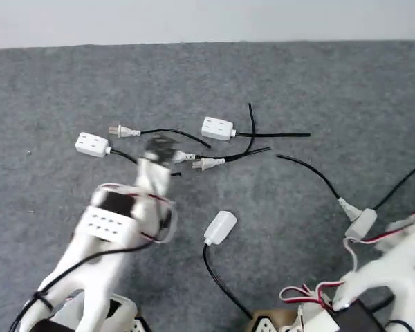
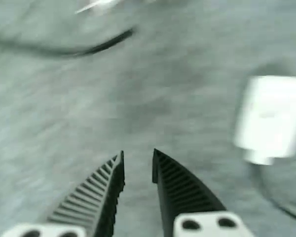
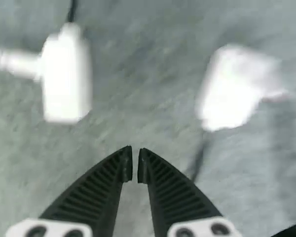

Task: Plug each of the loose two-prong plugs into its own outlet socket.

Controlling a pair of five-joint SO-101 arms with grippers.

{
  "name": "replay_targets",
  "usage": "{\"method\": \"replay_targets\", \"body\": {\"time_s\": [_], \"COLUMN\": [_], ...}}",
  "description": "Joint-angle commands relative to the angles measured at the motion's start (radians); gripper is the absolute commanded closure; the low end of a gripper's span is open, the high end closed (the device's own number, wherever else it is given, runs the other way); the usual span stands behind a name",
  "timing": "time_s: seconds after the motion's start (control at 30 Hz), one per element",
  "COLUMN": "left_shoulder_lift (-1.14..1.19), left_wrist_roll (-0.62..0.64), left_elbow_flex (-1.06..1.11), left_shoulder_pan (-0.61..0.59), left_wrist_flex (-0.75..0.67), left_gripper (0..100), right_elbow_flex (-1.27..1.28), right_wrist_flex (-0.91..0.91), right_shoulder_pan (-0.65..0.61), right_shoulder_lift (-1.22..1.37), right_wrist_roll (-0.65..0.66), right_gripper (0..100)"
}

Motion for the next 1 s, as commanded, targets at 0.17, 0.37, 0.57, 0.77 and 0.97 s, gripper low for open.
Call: {"method": "replay_targets", "body": {"time_s": [0.17, 0.37, 0.57, 0.77, 0.97], "left_shoulder_lift": [0.000, 0.107, 0.292, 0.327, 0.325], "left_wrist_roll": [0.103, 0.224, 0.221, 0.221, 0.221], "left_elbow_flex": [-0.033, 0.013, -0.090, -0.110, -0.113], "left_shoulder_pan": [0.278, 0.315, 0.371, 0.374, 0.374], "left_wrist_flex": [-0.160, -0.301, -0.269, -0.261, -0.261], "left_gripper": [92, 92, 92, 92, 92], "right_elbow_flex": [0.299, 0.325, 0.324, 0.324, 0.328], "right_wrist_flex": [-0.171, -0.196, -0.200, -0.202, -0.222], "right_shoulder_pan": [-0.153, -0.186, -0.188, -0.188, -0.188], "right_shoulder_lift": [-0.124, -0.125, -0.125, -0.125, -0.125], "right_wrist_roll": [0.060, 0.066, 0.094, 0.104, 0.100], "right_gripper": [99.1, 99.1, 99.1, 99.1, 99.1]}}
